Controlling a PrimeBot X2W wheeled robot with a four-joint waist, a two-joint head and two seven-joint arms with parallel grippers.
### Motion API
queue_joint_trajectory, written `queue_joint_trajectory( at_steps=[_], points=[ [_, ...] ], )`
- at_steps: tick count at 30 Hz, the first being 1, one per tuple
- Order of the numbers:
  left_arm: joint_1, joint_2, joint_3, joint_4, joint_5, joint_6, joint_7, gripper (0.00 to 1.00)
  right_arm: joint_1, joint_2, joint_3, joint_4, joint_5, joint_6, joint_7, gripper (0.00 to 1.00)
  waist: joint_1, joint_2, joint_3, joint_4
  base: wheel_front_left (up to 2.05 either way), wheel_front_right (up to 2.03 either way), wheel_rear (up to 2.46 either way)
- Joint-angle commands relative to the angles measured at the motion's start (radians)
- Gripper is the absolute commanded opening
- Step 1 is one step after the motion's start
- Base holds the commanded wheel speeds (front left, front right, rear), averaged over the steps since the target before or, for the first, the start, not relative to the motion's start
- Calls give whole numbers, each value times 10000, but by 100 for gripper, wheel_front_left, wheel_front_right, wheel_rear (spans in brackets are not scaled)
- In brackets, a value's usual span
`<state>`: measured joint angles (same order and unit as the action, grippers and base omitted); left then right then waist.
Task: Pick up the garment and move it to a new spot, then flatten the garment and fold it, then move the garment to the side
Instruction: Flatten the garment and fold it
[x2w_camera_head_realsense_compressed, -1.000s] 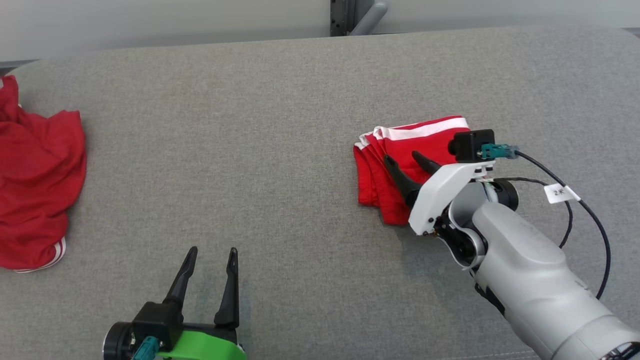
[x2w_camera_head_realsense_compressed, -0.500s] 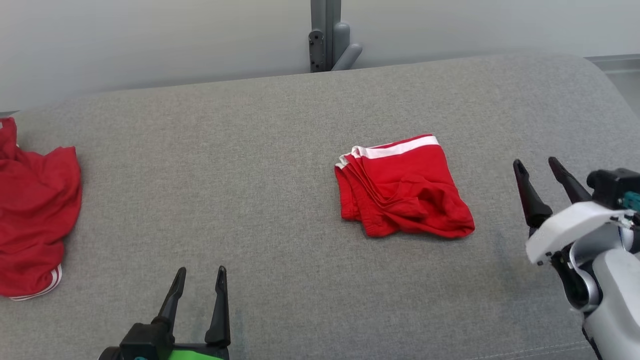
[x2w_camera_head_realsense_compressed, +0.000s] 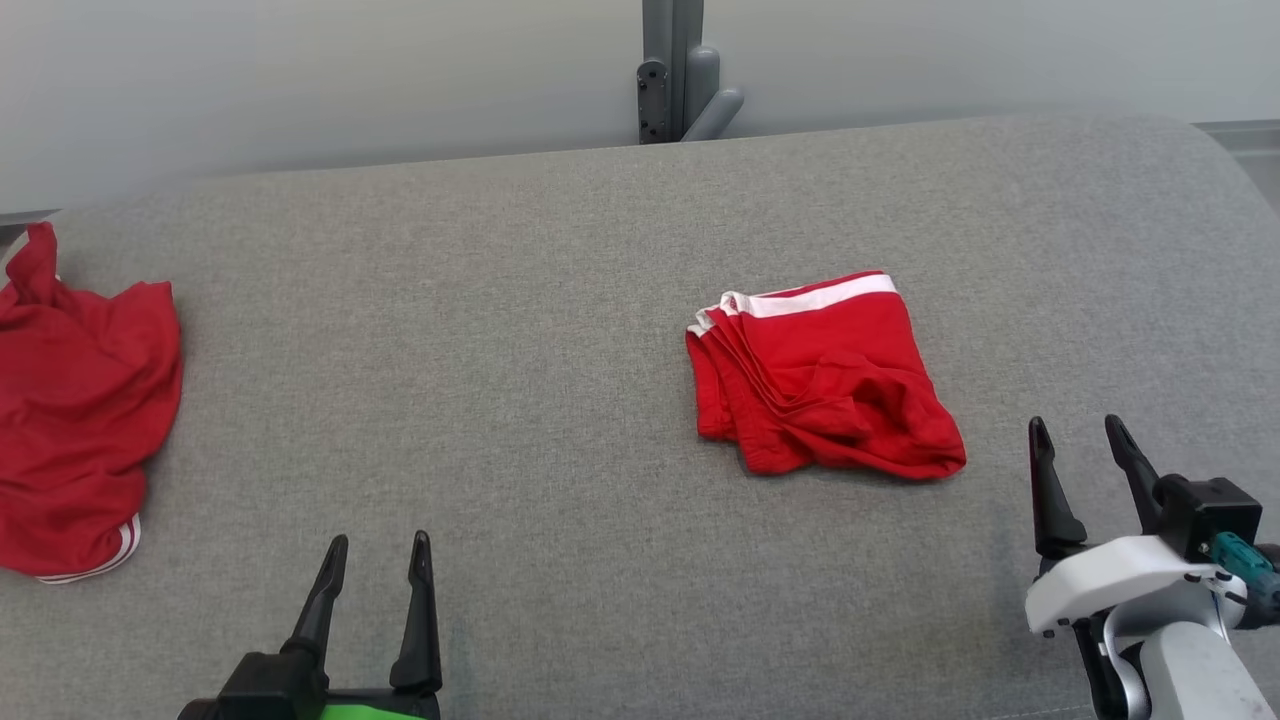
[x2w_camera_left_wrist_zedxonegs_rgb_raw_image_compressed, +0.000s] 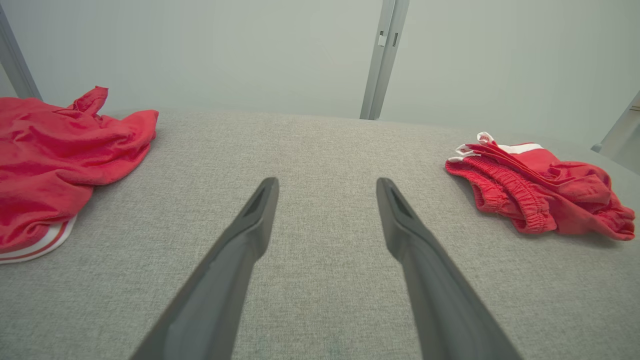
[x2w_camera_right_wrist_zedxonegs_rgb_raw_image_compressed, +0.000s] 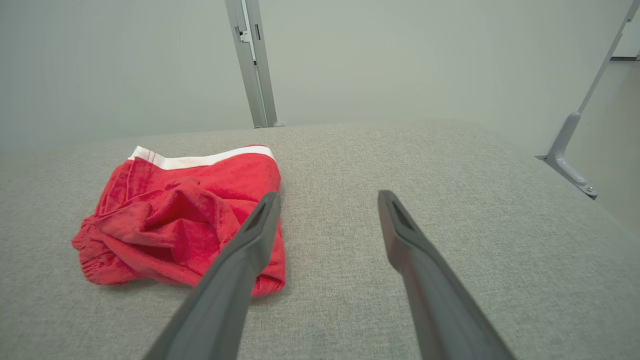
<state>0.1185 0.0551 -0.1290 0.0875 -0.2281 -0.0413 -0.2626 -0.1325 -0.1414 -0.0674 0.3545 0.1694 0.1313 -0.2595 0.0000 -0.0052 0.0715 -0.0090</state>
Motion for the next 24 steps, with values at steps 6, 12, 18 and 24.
queue_joint_trajectory(
  at_steps=[6,12,18,24],
  points=[
    [-207,-39,23,-118,184,-124,-29,100,-971,51,315,605,-324,-11,-67,0,0,52,402,250,0,0,0],
    [-437,-44,-27,-129,253,-142,-29,100,-2691,-366,1179,2160,-244,-11,-67,0,0,52,936,401,0,0,0],
    [-768,-44,-87,-37,276,-219,-29,100,-3874,-599,1948,3385,-257,-11,-62,0,0,52,1278,601,0,0,0],
    [-913,-43,-236,0,217,-123,-31,100,-4571,-563,2698,4513,36,-11,-63,0,0,52,1401,773,0,0,0]
  ],
)
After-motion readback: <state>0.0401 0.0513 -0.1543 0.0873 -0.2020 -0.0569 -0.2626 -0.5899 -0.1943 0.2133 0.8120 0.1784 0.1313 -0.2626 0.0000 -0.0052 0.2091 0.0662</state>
